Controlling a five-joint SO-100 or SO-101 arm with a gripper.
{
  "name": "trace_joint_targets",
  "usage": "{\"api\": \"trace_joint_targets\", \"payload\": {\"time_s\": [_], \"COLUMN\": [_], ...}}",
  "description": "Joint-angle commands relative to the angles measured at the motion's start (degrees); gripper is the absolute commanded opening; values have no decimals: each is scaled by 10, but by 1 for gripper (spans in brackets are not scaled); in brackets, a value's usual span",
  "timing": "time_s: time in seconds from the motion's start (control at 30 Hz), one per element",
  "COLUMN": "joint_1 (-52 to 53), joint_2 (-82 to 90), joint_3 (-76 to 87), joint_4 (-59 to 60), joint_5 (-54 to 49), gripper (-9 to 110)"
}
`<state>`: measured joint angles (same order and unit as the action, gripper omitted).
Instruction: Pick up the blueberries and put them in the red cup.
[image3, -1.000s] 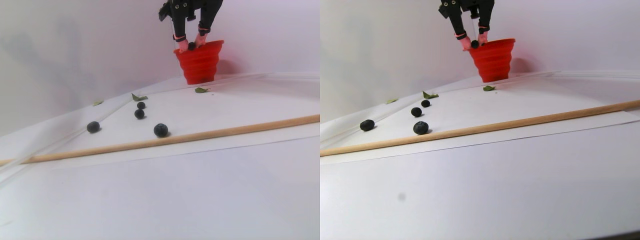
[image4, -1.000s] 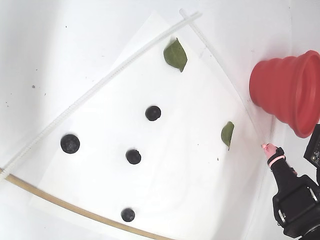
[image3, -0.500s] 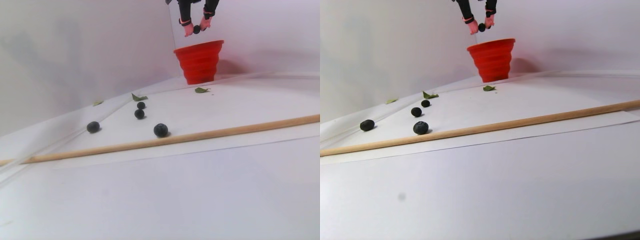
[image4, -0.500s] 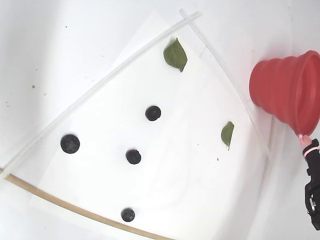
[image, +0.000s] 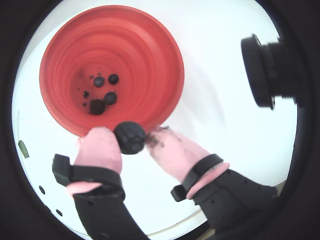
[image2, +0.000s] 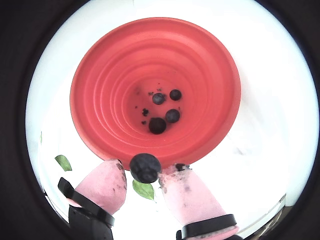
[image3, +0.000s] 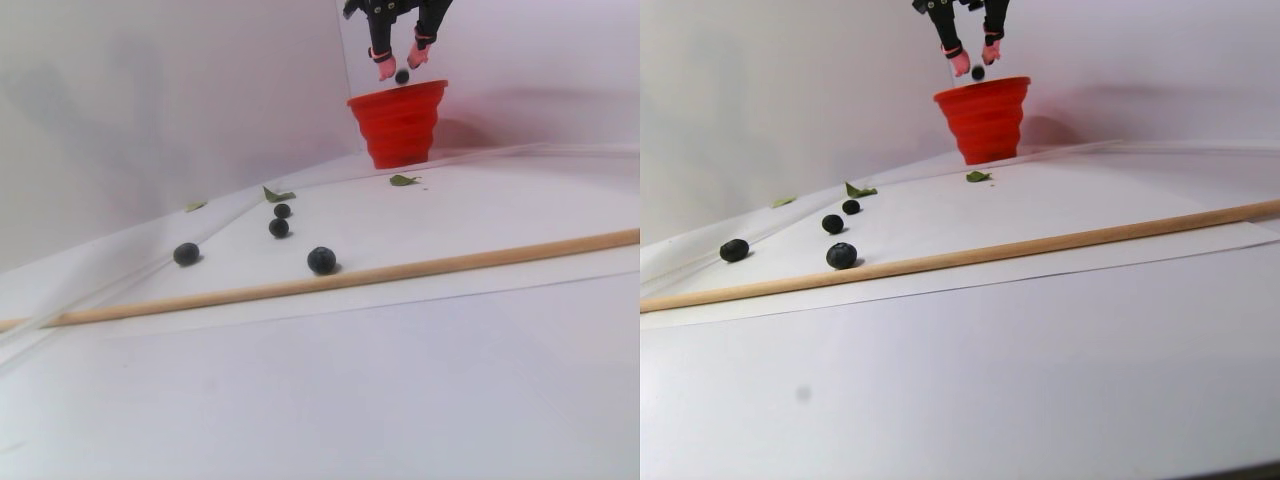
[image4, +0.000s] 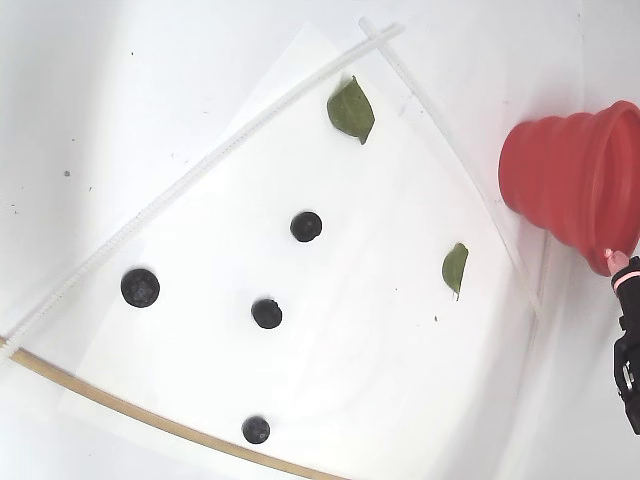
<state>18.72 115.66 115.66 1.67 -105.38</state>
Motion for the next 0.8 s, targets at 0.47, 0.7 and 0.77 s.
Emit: {"api": "trace_joint_targets", "payload": {"time_s": [0.47, 0.7, 0.77], "joint_1": [-1, -10, -14], "joint_2": [13, 46, 54], "joint_3": [-83, -68, -65], "joint_4": [4, 27, 37], "joint_5": [22, 19, 19], "gripper": [17, 17, 17]}}
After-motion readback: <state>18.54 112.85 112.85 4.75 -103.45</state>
